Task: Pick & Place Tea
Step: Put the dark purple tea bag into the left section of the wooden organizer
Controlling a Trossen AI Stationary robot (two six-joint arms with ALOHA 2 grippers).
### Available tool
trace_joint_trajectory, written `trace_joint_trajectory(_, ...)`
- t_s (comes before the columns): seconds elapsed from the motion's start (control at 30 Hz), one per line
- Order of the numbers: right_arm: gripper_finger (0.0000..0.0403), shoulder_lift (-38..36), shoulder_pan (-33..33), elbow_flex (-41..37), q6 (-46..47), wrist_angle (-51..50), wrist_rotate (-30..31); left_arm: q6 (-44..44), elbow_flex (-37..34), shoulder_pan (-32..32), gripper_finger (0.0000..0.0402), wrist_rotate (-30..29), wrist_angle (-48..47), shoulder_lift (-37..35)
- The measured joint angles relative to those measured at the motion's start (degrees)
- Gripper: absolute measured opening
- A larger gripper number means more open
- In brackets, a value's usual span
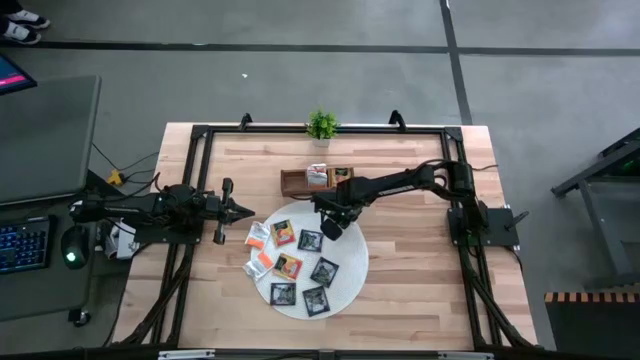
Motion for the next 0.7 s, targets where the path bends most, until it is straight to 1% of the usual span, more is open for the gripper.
trace_joint_trajectory(0.17, 0.0021, 0.0, 0.0, 0.1, 0.0, 0.3, -0.2, 0.0, 0.0, 0.0, 0.0001, 0.0, 0.0, 0.0)
trace_joint_trajectory(0.47, 0.0024, -1.3, 0.0, 3.5, 0.2, 0.3, 0.8, 0.0, 0.0, 0.0, 0.0001, 0.0, 0.0, 0.0)
trace_joint_trajectory(0.7, 0.0018, -2.3, -0.1, 8.9, -1.3, 0.2, 3.2, 0.0, 0.0, 0.0, 0.0001, 0.0, 0.0, 0.0)
